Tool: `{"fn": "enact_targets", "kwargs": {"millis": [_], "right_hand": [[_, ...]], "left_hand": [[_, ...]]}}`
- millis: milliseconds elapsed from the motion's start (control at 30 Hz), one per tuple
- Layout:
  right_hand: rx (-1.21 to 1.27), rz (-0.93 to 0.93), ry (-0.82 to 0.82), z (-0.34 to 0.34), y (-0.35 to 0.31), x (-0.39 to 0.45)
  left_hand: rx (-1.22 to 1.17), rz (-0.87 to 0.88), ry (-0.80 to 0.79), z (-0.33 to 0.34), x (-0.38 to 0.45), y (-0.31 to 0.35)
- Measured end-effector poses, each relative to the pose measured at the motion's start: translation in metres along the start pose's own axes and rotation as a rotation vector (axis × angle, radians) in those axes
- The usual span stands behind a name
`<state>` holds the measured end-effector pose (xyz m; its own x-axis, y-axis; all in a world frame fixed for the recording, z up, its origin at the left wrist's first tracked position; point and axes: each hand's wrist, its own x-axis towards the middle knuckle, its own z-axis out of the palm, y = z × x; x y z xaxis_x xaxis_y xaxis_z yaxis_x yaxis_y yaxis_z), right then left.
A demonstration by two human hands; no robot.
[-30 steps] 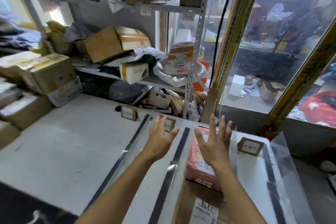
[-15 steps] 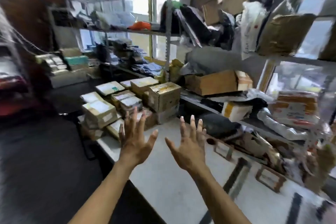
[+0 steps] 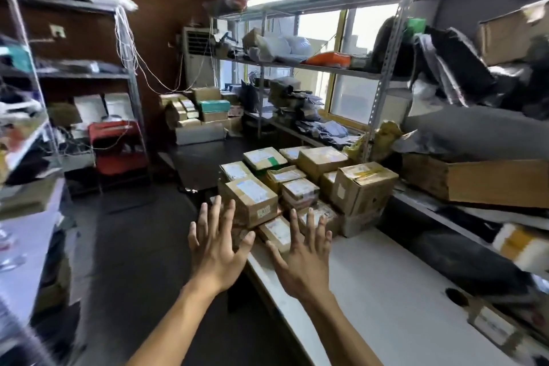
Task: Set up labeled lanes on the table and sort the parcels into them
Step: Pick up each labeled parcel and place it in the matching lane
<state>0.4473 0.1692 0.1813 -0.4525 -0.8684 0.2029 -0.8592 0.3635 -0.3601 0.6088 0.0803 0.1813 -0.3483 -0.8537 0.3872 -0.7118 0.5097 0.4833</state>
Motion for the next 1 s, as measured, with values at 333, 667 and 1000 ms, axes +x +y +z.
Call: {"fn": "enact_targets", "kwargs": {"millis": [333, 667, 1000], "right_hand": [[0.045, 0.026, -0.104, 0.054, -0.023, 0.136], [0.066, 0.084, -0.065, 0.076, -0.013, 0.273], [0.049, 0.17, -0.075, 0.134, -0.027, 0.376]], "left_hand": [[0.042, 0.007, -0.043, 0.038, 0.128, -0.054], [0.051, 0.067, -0.071, 0.08, 0.27, -0.063], [-0.004, 0.109, -0.129, 0.132, 0.378, -0.119]]}}
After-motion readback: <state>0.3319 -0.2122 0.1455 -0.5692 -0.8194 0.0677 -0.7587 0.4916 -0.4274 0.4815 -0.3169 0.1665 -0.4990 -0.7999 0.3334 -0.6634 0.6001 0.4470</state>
